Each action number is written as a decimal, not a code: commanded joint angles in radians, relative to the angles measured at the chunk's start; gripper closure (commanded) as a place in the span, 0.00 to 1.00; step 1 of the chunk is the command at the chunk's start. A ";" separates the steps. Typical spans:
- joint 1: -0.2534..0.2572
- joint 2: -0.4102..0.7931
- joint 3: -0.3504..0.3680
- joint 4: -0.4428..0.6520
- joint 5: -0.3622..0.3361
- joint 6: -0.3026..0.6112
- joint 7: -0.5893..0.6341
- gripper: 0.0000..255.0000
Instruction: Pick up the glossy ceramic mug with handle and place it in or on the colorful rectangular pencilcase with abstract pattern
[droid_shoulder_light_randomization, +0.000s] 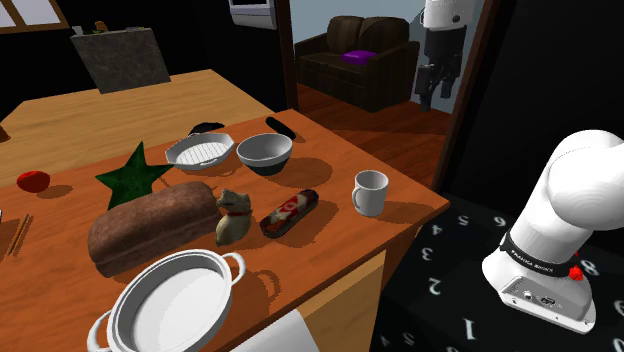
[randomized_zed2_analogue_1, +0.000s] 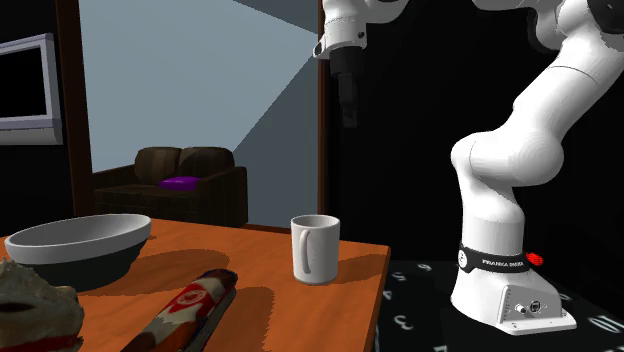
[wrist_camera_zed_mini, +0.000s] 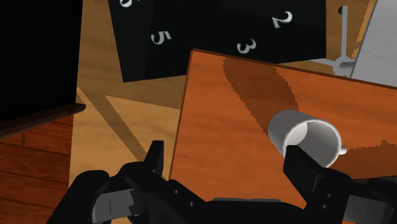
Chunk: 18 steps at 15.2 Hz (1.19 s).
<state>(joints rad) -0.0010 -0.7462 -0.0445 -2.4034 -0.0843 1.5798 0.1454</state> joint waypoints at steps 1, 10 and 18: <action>0.000 0.000 0.000 0.000 0.000 0.000 0.000 0.00; 0.058 0.079 0.051 -0.211 0.091 0.343 0.075 0.00; 0.114 0.253 0.098 -0.302 0.166 0.655 0.119 0.00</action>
<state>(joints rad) 0.1099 -0.5105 0.0514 -2.6946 0.0759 2.2019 0.2629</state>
